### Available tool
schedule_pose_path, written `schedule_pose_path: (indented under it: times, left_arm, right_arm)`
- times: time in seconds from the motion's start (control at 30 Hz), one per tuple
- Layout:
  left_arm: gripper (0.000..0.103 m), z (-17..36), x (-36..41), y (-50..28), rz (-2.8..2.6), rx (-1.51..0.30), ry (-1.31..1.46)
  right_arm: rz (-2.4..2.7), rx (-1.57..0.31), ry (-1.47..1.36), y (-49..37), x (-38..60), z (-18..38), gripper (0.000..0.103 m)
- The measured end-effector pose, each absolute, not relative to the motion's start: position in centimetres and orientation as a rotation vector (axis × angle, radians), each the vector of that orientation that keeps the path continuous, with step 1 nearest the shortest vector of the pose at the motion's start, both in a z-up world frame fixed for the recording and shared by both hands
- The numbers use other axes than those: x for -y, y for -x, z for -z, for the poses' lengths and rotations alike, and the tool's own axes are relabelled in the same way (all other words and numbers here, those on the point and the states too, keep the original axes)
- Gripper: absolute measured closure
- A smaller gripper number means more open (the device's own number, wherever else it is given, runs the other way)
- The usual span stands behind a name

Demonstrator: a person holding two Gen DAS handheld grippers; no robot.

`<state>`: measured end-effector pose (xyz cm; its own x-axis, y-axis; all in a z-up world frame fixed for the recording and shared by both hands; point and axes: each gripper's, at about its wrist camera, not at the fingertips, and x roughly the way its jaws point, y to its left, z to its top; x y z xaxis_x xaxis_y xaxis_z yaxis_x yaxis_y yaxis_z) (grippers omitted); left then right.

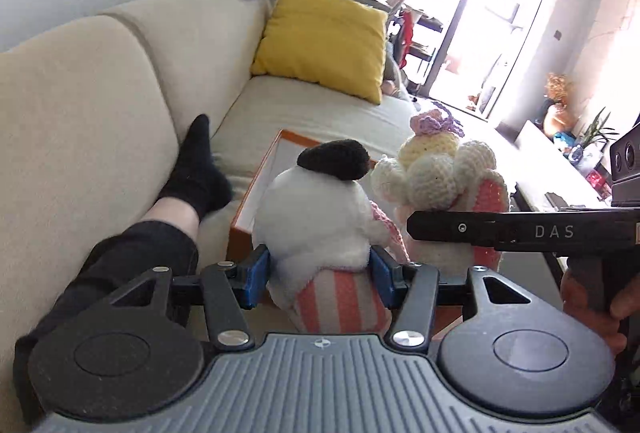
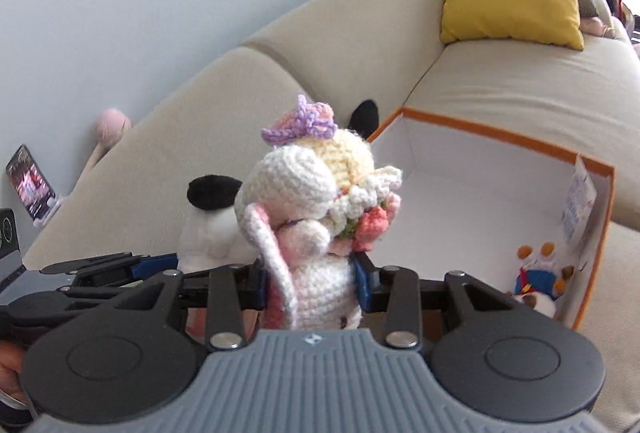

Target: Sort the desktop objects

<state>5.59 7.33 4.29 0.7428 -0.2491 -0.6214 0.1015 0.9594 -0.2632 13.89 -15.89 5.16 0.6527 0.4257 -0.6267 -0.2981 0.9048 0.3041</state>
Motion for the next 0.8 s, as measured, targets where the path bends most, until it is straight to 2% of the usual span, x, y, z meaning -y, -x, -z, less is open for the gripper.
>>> schedule_pose_path:
  times: [0.23,0.6,0.8]
  left_arm:
    - [0.042,-5.7,-4.0,-12.4,0.317,-0.716,0.151]
    - [0.042,2.4,-0.6,-21.9,0.436,-0.992,0.091]
    - [0.042,6.0,-0.2,-23.9,0.456,-1.130,0.061]
  right_arm:
    - [-0.254,-0.772,-0.210,-16.5,20.3,-5.6,0.062]
    - [-0.130,-1.028,-0.322,-23.1,22.1,4.6,0.062]
    - [-0.119,-1.116,-0.309,-24.1,21.8,7.1,0.061]
